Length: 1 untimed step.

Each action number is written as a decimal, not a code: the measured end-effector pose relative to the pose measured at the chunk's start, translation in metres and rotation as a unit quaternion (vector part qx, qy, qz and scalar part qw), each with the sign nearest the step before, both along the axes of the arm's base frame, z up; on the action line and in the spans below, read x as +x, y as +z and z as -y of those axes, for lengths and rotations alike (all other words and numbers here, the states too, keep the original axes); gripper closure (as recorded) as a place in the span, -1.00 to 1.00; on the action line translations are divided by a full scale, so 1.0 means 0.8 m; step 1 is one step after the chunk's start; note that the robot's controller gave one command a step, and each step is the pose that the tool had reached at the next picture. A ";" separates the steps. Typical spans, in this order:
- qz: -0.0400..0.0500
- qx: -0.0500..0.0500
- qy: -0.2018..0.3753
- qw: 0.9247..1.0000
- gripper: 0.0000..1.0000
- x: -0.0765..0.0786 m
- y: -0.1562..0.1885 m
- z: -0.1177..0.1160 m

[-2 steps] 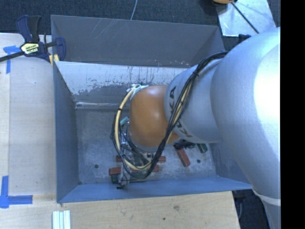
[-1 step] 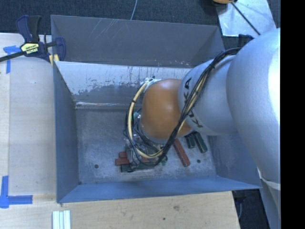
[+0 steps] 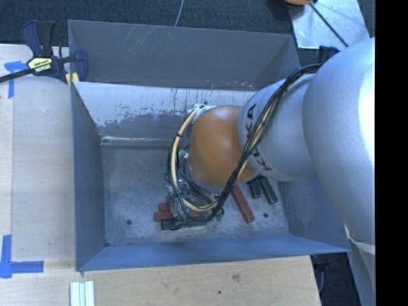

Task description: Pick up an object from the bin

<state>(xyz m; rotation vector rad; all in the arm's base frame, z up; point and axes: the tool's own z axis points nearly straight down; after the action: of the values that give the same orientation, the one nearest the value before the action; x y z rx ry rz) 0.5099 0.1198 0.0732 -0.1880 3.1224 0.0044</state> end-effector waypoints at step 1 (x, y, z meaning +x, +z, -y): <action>-0.009 -0.002 -0.002 1.000 1.00 -0.006 0.060 0.004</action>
Offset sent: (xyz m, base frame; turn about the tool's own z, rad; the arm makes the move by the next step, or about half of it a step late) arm 0.0013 0.0655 -0.0032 -0.0501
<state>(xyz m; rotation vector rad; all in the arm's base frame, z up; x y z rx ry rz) 0.5048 0.1163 0.1210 -0.1835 3.1407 -0.0014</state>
